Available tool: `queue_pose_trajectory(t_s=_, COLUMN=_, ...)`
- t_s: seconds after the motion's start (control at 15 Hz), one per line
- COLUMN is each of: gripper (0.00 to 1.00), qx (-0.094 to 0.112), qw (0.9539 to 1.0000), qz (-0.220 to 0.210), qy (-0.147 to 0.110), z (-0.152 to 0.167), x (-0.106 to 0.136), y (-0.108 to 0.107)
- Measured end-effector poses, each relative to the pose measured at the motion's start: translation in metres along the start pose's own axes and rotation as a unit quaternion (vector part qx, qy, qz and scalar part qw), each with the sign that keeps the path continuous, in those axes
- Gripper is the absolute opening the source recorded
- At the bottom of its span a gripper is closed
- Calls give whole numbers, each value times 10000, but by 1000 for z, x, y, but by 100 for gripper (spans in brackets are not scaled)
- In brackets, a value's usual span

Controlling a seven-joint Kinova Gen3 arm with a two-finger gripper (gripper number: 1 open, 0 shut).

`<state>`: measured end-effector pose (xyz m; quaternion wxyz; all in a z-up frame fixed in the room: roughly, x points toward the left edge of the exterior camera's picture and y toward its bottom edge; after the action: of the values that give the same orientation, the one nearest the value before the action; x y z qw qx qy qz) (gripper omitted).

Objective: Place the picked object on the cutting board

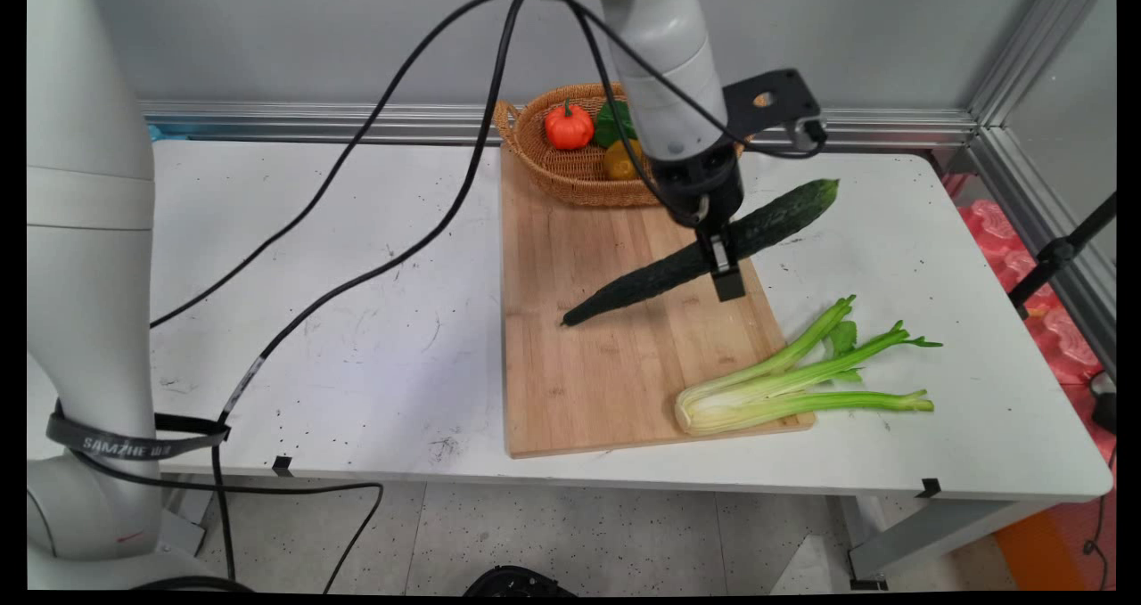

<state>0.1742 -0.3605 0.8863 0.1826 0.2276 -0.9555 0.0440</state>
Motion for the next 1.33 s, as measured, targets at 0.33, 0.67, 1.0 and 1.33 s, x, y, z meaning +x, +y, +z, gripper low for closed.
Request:
queue_pose_trajectory(t_s=0.33, gripper=0, qx=-5, qw=9995, qz=-284, qy=-156, z=17, x=-18, y=8)
queue_pose_trajectory(t_s=0.67, gripper=0, qx=-23, qw=9992, qz=-357, qy=-191, z=29, x=-29, y=14)
queue_pose_trajectory(t_s=1.0, gripper=0, qx=-41, qw=9990, qz=-410, qy=-159, z=38, x=-38, y=16)
queue_pose_trajectory(t_s=1.33, gripper=0, qx=-66, qw=9988, qz=-487, qy=-84, z=48, x=-45, y=14)
